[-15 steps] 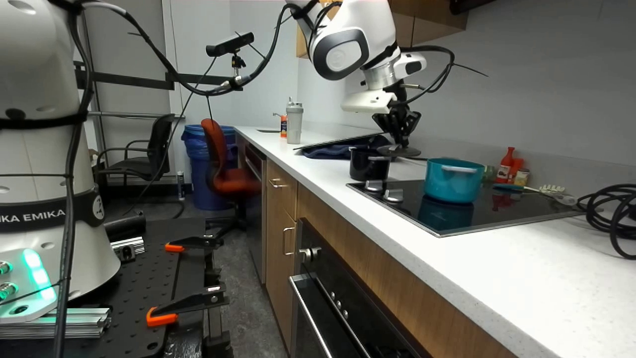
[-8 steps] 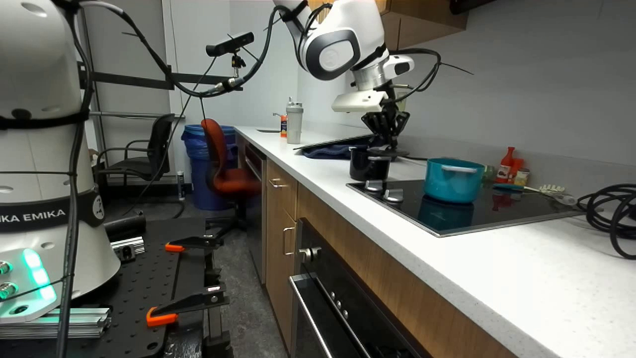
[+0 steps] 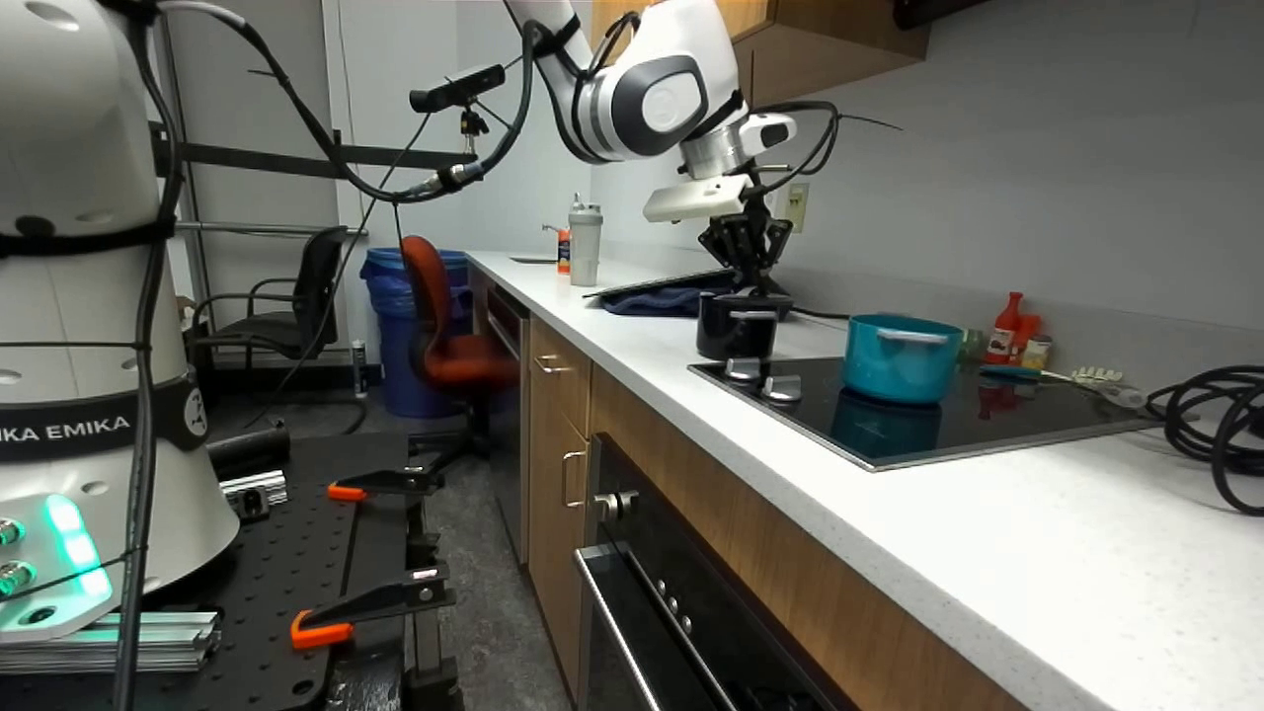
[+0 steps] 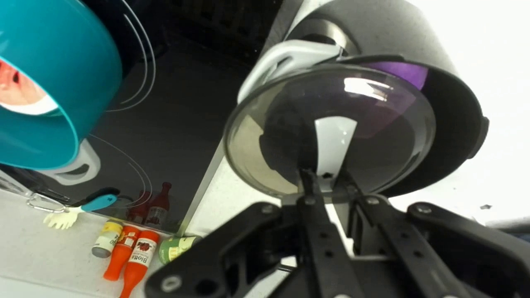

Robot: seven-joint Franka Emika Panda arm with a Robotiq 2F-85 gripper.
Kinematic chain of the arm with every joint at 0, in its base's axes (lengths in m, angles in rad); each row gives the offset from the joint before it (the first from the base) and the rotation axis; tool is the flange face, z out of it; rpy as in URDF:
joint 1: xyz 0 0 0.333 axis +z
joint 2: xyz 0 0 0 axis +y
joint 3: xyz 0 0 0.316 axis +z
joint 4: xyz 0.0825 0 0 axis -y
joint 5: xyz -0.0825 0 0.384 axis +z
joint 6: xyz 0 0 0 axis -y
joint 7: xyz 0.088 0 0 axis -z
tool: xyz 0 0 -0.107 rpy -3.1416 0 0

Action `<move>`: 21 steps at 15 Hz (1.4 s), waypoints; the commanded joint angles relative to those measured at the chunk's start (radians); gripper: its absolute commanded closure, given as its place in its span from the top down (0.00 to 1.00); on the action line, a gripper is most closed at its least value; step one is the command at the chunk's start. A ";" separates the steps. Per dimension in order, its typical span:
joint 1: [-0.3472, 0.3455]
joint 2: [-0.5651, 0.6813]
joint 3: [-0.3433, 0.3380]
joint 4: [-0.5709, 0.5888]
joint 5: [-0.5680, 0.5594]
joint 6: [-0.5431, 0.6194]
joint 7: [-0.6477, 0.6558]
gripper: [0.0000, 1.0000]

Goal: Move the lid from the blue pot to the black pot

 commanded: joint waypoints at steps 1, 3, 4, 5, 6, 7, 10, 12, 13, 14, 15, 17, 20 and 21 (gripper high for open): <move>0.053 -0.018 -0.053 -0.017 -0.079 0.006 0.065 0.04; 0.068 -0.016 -0.063 -0.013 -0.098 0.003 0.081 0.04; 0.073 -0.015 -0.068 -0.012 -0.106 0.003 0.087 0.04; 0.079 -0.015 -0.069 -0.011 -0.109 0.001 0.091 0.04; 0.084 -0.015 -0.071 -0.012 -0.111 0.002 0.093 0.04; 0.088 -0.015 -0.071 -0.012 -0.113 0.001 0.093 0.04; 0.098 -0.017 -0.071 -0.016 -0.112 0.002 0.093 0.04; 0.103 -0.022 -0.071 -0.020 -0.109 -0.003 0.093 0.40; 0.105 -0.024 -0.073 -0.021 -0.110 -0.005 0.095 0.42; 0.108 -0.026 -0.077 -0.024 -0.113 -0.005 0.097 0.48; 0.111 -0.030 -0.081 -0.026 -0.117 -0.004 0.100 0.57; 0.119 -0.035 -0.092 -0.034 -0.124 -0.002 0.108 0.70; 0.130 -0.047 -0.109 -0.047 -0.128 0.010 0.120 0.94; 0.129 -0.056 -0.109 -0.056 -0.121 0.020 0.119 0.99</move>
